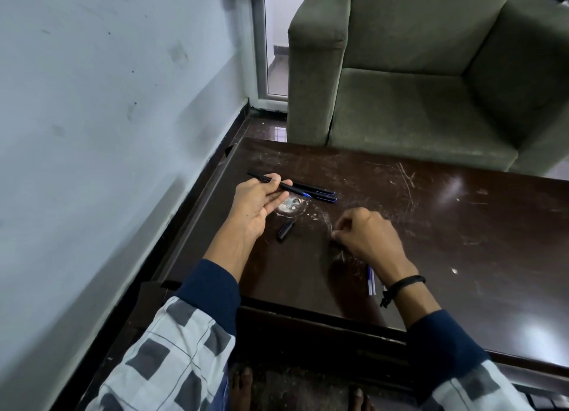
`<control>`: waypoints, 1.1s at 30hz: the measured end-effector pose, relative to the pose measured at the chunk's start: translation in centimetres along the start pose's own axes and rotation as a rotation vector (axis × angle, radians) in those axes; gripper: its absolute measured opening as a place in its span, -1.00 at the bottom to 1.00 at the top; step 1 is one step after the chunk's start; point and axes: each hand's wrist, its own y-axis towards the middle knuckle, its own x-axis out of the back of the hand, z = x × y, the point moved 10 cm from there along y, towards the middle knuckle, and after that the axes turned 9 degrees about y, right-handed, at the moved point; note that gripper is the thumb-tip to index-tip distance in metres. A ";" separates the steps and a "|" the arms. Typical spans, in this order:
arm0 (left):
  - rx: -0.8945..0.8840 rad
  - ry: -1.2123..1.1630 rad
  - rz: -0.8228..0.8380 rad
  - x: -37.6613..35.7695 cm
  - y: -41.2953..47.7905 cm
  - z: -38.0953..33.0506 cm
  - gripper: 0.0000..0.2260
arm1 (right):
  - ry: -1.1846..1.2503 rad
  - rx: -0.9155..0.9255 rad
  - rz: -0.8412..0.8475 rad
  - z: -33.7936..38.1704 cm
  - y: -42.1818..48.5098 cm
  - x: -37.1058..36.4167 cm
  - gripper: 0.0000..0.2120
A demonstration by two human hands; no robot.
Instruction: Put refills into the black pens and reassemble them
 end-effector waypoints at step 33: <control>0.011 0.163 0.091 -1.3 -0.6 0.1 -0.90 | 0.132 0.202 -0.304 3.2 -0.6 -0.5 -0.77</control>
